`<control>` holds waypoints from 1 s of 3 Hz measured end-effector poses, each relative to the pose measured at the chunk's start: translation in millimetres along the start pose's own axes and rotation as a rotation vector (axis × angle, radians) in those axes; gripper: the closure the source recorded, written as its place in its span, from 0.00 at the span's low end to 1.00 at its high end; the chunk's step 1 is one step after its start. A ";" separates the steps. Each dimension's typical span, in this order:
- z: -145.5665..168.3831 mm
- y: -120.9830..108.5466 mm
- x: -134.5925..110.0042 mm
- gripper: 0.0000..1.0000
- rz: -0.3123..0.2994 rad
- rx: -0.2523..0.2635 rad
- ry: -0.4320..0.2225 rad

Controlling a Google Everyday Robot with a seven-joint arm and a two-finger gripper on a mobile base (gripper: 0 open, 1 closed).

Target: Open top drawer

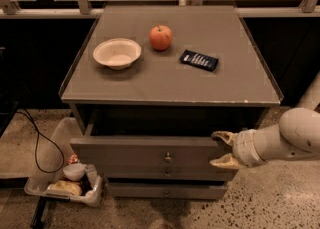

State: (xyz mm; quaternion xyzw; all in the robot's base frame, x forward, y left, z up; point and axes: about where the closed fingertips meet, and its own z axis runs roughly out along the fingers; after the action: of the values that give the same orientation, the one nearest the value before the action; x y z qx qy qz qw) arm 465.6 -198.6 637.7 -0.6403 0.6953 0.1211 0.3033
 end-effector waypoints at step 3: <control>-9.4 1.0 -11.8 0.80 -0.007 -0.010 -0.009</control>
Offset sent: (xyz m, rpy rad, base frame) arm -0.2554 -0.0459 -0.0211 0.1056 0.1579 0.1628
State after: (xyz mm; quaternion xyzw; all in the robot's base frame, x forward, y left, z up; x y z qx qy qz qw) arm 462.1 -194.0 651.7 -0.6436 0.6911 0.1263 0.3037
